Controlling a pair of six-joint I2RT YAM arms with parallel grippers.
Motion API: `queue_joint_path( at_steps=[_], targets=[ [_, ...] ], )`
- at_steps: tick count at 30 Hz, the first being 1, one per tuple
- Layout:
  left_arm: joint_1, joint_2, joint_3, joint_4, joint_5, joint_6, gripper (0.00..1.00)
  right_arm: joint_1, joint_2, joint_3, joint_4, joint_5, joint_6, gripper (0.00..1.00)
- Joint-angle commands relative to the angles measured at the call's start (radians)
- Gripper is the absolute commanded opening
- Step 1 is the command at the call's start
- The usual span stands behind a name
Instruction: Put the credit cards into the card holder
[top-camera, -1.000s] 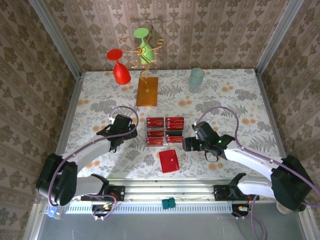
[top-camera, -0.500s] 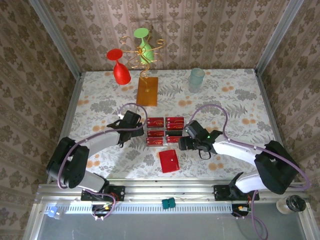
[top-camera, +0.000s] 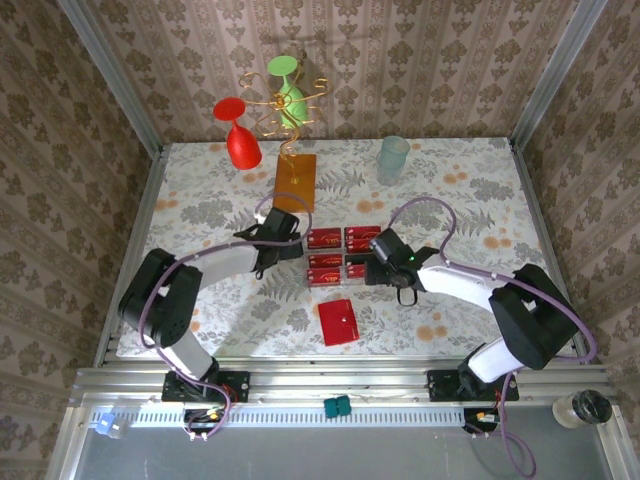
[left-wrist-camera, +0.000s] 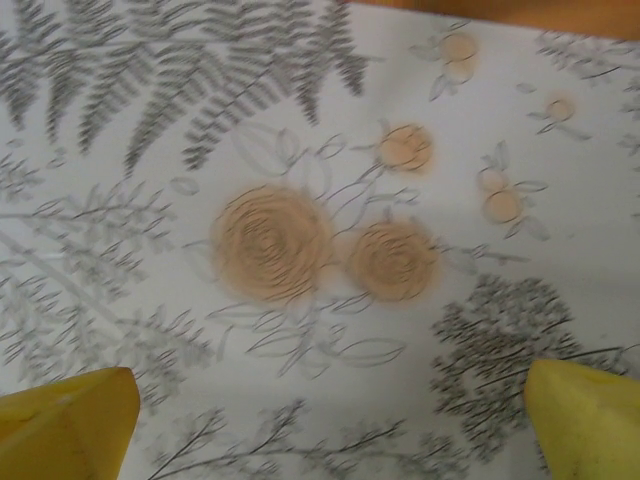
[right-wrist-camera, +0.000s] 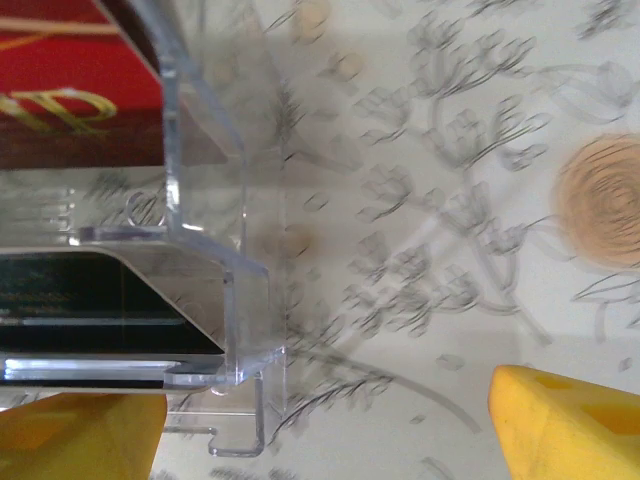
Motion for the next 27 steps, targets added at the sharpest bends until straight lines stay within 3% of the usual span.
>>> queue_joint_path(
  at_steps=[1,19,27],
  targets=[
    [-0.022,0.050,0.073,0.017,0.012,0.021,1.00,-0.060,0.019,0.040,-0.035,0.040,0.022,0.85],
    [-0.069,0.425,0.604,-0.075,0.063,0.071,1.00,-0.255,0.120,0.130,-0.035,0.006,-0.016,0.85],
    [-0.061,0.408,0.611,-0.091,0.048,0.102,1.00,-0.261,0.019,0.115,-0.079,-0.058,-0.045,0.86]
  ],
)
